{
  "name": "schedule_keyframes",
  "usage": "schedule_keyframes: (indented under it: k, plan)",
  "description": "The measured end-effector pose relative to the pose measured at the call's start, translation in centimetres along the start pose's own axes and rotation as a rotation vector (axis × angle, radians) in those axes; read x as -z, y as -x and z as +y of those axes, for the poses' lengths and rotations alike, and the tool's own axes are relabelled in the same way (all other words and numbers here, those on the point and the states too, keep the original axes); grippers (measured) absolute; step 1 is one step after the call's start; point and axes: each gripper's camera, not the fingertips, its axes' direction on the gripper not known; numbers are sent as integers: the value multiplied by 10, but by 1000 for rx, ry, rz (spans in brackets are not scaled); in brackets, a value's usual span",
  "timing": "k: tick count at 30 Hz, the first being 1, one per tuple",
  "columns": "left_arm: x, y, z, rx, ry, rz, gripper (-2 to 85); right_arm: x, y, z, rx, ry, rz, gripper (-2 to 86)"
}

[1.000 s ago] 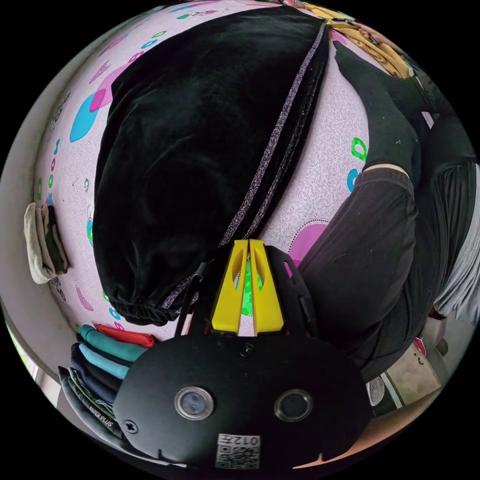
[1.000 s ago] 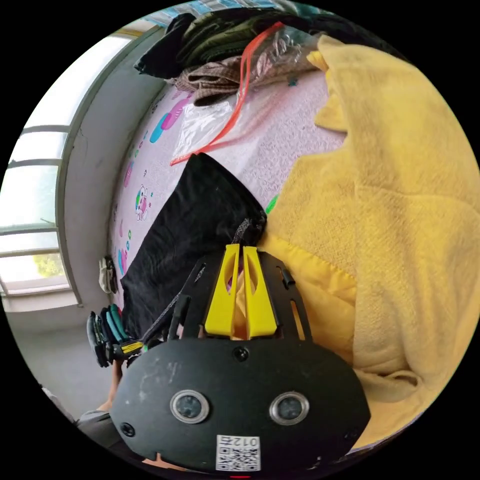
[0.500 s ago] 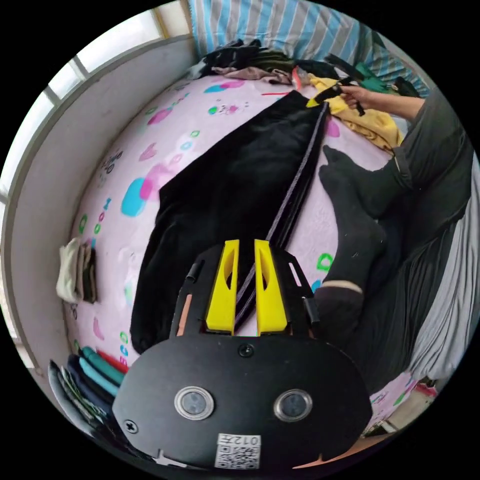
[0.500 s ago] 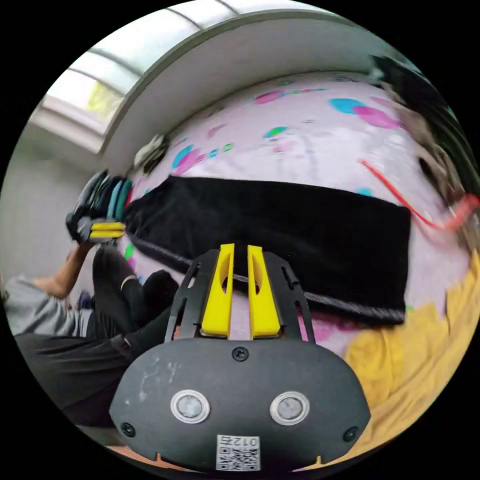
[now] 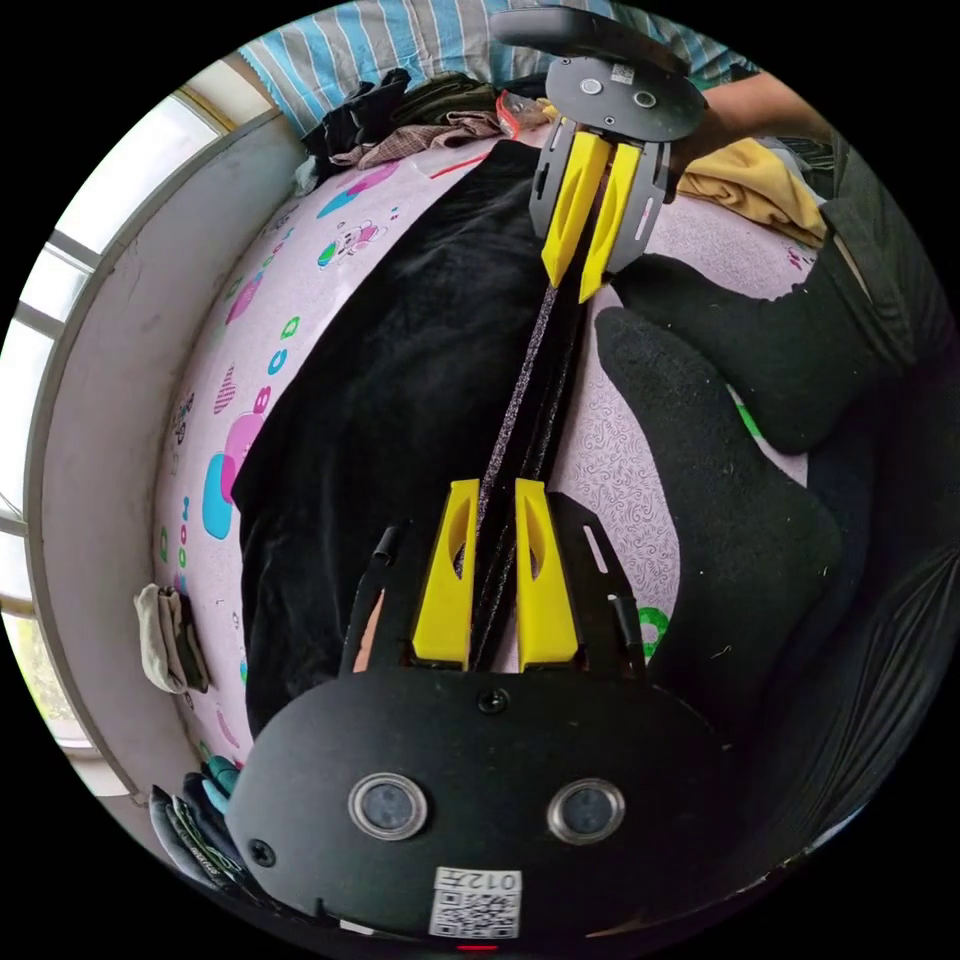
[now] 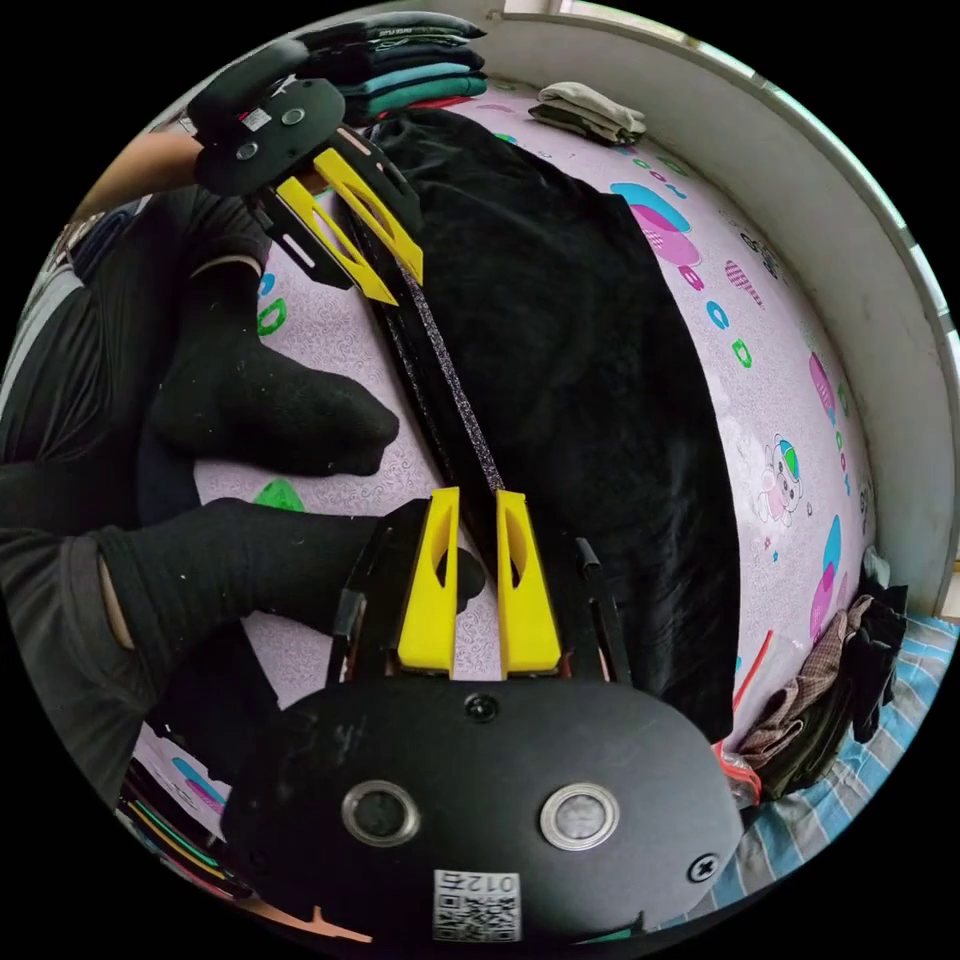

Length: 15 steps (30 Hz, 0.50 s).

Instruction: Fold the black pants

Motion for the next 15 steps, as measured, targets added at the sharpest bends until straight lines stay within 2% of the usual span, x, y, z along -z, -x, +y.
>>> schedule_keyframes:
  k: [5, 15]
  plan:
    - [4, 0, 6, -16, 4, 6, 11, -12, 13, -28, -20, 8, 31, 7]
    - [40, 33, 25, 34, -35, 135, -1, -3, 18, -52, -34, -58, -62, -5]
